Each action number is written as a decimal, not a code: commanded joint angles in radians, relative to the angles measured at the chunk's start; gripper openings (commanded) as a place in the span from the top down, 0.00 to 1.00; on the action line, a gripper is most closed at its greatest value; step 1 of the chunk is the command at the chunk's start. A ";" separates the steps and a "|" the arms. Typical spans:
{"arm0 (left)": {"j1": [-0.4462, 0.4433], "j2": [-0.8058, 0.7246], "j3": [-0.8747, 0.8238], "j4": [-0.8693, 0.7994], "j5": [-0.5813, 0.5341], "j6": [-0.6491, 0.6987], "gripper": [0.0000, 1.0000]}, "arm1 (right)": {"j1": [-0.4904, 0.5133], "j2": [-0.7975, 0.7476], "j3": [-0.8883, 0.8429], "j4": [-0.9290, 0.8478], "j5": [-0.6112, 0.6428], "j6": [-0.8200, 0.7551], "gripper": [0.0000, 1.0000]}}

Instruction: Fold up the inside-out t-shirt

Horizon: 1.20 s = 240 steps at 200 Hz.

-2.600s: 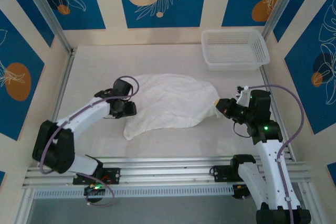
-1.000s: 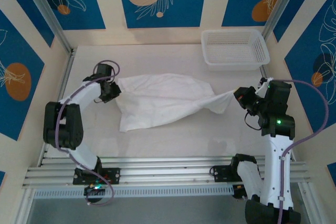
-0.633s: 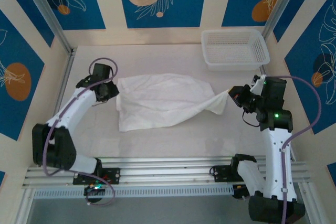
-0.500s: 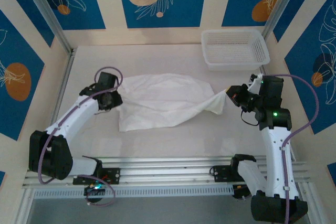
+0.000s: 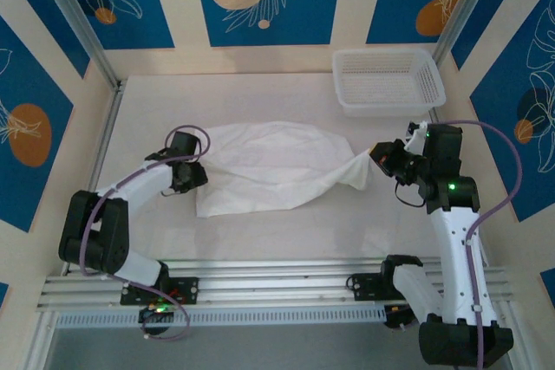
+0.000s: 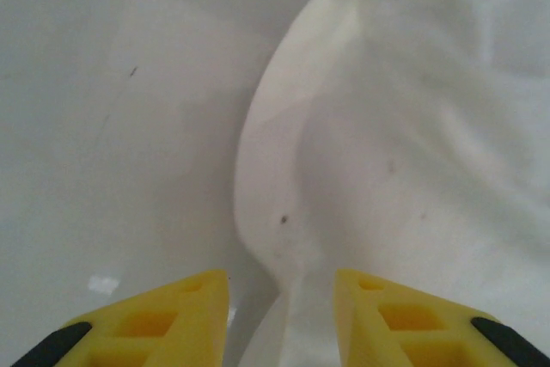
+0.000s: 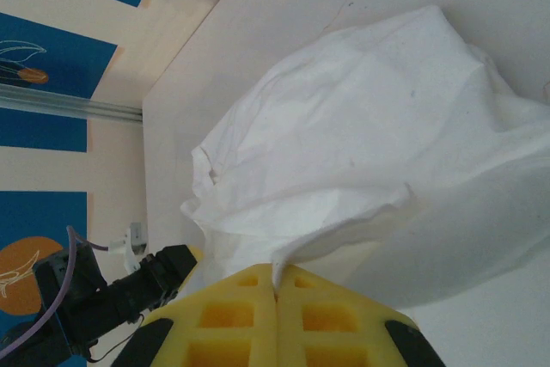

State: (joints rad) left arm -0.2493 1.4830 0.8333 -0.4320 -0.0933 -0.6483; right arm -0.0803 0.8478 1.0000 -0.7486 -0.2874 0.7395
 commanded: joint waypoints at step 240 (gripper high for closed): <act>0.383 -0.303 1.094 -0.246 0.288 -0.042 1.00 | -0.124 0.324 1.023 0.273 0.078 0.086 1.00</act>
State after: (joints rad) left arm 0.1242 1.1870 1.8778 -0.6628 0.1329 -0.6571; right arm -0.1902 1.1507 1.9282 -0.5823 -0.1757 0.8043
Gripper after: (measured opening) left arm 0.044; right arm 0.064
